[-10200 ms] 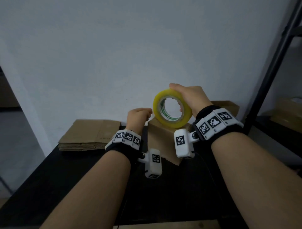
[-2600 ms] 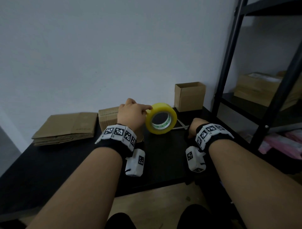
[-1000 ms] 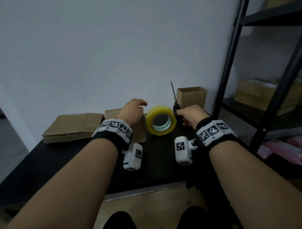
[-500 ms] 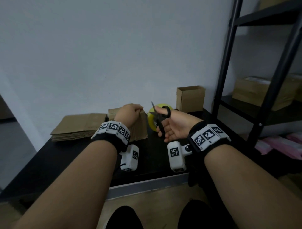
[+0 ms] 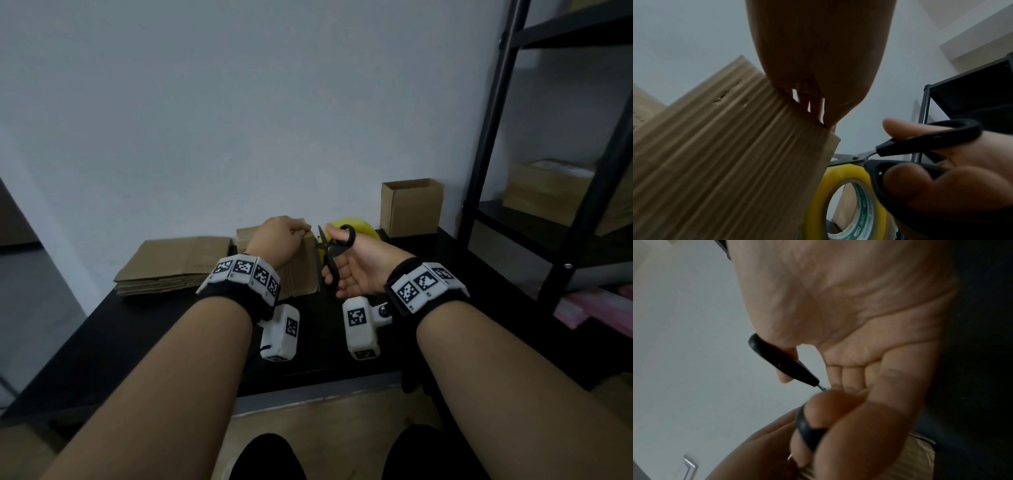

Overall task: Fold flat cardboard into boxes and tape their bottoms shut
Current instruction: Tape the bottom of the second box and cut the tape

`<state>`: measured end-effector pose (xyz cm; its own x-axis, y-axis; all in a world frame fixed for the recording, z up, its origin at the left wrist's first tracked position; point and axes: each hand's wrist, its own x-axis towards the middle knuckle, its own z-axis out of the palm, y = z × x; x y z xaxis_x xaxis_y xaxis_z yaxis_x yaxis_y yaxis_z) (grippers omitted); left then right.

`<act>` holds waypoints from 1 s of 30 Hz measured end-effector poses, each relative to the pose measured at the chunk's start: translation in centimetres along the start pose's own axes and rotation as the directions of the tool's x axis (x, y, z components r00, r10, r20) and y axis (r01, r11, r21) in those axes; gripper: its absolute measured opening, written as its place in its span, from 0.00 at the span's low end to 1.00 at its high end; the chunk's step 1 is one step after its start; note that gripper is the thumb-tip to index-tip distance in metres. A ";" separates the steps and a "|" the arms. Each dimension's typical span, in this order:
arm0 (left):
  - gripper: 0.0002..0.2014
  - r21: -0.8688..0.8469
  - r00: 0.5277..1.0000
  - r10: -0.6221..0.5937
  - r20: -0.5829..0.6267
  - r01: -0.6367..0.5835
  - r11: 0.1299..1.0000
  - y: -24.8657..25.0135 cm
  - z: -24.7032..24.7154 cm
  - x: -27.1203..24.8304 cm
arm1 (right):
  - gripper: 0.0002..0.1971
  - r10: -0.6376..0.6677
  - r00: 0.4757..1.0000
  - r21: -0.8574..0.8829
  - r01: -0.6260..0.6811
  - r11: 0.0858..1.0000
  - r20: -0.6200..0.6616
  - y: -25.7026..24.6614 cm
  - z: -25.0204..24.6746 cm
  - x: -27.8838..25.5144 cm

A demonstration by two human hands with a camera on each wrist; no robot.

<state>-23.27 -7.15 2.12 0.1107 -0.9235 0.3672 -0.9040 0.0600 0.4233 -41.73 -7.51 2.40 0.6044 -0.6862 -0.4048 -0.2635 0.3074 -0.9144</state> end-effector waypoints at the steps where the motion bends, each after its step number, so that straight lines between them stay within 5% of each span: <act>1: 0.15 -0.004 1.000 0.000 -0.002 0.000 1.000 0.0 0.0 0.0 | 0.39 -0.005 1.000 0.009 0.005 1.000 0.000 -0.1 0.1 0.3; 13: 0.15 -0.018 1.000 0.020 -0.015 -0.020 1.000 0.1 -0.3 -0.1 | 0.25 -0.073 0.995 0.132 0.082 0.988 -0.070 0.0 -0.1 2.0; 21: 0.15 -0.036 1.000 0.011 0.000 -0.011 0.999 0.3 -0.3 -0.3 | 0.23 -0.102 0.983 0.146 0.125 0.981 -0.152 0.0 -0.3 1.6; 30: 0.16 -0.078 0.999 -0.029 -0.022 0.027 0.997 0.6 -0.1 -0.5 | 0.23 -0.062 0.992 0.146 0.077 0.986 -0.106 0.0 -0.8 1.6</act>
<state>-23.85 -6.64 2.25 0.1462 -0.9163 0.3729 -0.8659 0.0638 0.4962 -41.39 -9.11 1.72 0.5360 -0.7701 -0.3459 -0.1035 0.3467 -0.9322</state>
